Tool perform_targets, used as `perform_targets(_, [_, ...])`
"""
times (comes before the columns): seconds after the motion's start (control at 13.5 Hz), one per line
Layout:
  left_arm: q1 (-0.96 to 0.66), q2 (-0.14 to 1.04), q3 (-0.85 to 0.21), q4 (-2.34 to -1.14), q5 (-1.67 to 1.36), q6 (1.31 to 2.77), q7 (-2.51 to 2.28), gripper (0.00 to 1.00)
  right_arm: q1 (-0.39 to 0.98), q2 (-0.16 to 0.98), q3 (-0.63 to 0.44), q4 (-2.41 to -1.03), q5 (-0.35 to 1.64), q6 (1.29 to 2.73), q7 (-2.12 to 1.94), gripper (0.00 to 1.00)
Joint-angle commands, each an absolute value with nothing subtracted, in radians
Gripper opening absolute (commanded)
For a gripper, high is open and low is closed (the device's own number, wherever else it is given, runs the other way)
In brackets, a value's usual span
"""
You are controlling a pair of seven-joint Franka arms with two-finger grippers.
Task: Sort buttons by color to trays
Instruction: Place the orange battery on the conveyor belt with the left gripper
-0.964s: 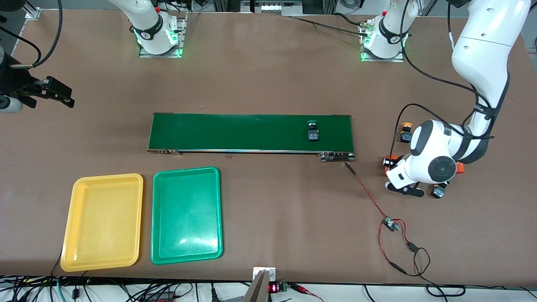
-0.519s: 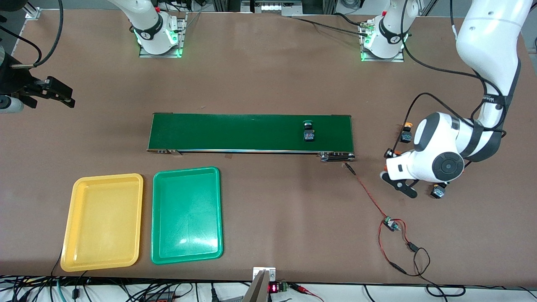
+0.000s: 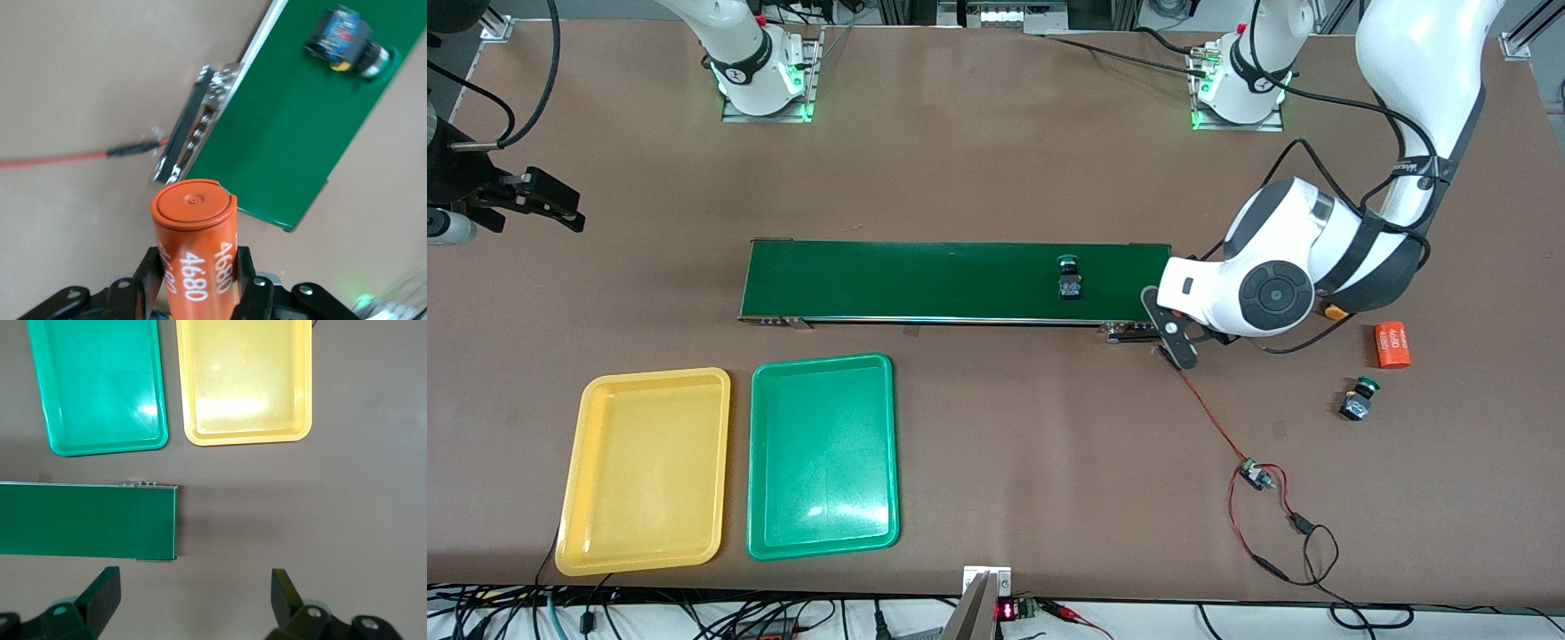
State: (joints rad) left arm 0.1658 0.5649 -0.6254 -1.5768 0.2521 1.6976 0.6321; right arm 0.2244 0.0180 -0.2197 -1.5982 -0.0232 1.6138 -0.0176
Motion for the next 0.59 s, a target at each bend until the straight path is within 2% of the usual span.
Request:
perform_targets(0.0, [0.181,0.569,-0.643,-1.614,0.272,1.743,0.775,0.15,0.219,0.015,-0.216,-1.609,-0.021,1.632,-0.006,1.0])
perform_targets(0.15, [0.184,0.568,-0.683,-1.652,0.273,1.765,0.791,0.15,0.218,0.017,-0.216,-1.609,-0.021,1.632,-0.005,1.0])
perform_targets(0.52, [0.181,0.566,-0.684,-1.787,0.304,1.911,0.926,0.14,0.218,0.017,-0.216,-1.609,-0.021,1.631,-0.005,1.0])
